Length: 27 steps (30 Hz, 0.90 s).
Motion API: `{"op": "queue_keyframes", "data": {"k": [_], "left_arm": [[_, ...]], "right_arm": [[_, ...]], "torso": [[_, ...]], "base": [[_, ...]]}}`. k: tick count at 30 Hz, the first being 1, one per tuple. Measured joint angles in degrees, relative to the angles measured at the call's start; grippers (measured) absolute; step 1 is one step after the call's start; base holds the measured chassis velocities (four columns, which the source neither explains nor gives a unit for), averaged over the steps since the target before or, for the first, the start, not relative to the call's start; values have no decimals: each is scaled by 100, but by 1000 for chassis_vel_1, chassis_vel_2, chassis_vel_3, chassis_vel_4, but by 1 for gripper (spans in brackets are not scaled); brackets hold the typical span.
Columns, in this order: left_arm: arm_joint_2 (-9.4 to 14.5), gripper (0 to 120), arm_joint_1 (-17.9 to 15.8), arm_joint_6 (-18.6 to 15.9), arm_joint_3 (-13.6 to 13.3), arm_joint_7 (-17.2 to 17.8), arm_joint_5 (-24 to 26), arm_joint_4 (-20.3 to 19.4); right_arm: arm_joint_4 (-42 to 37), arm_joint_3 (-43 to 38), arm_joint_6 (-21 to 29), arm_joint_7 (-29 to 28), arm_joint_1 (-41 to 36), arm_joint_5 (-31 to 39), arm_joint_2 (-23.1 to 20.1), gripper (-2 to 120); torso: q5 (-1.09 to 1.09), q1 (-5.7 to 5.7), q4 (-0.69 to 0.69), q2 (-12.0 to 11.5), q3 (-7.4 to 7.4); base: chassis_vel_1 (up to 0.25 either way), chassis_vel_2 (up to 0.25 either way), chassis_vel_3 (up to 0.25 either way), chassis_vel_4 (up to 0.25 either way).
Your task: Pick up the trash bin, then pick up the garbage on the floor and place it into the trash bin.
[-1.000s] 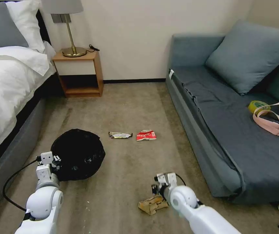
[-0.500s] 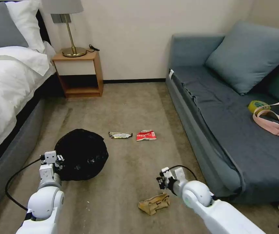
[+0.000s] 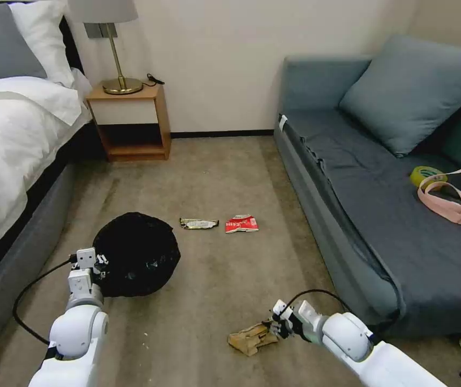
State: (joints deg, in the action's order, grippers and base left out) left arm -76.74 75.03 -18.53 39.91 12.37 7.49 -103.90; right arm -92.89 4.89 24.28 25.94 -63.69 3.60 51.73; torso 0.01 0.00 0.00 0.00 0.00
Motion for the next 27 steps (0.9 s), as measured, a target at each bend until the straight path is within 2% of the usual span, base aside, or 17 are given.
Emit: {"op": "queue_keyframes", "data": {"k": [2, 3, 7, 9, 10, 27], "left_arm": [[-7, 2, 10, 10, 13, -1, -7, 1], [-7, 2, 10, 10, 13, -1, -7, 1], [-12, 2, 26, 17, 25, -6, -12, 2], [-12, 2, 27, 17, 25, -6, -12, 1], [-10, 2, 36, 17, 25, -9, -13, -12], [-10, 2, 145, 30, 58, -21, -17, -158]], "right_arm": [[65, 47, -136, 186, 0, -167, -13, 70], [65, 47, -136, 186, 0, -167, -13, 70], [308, 131, -416, 401, 51, -502, 18, 90], [354, 141, -462, 408, 63, -545, 30, 92], [510, 166, -620, 419, 106, -683, 71, 98], [1540, 519, -1008, 345, 670, -931, 552, 100]], "torso": [[0, 0, 0, 0, 0], [0, 0, 0, 0, 0], [-1, 0, 0, 0, 0], [-1, 0, 0, 0, 0], [-1, 0, 0, 0, 0], [0, 0, 1, 0, 0]], "base": [[0, 0, 0, 0], [0, 0, 0, 0], [0, 0, 0, 0], [0, 0, 0, 0], [0, 0, 0, 0], [0, 0, 0, 0]]}}
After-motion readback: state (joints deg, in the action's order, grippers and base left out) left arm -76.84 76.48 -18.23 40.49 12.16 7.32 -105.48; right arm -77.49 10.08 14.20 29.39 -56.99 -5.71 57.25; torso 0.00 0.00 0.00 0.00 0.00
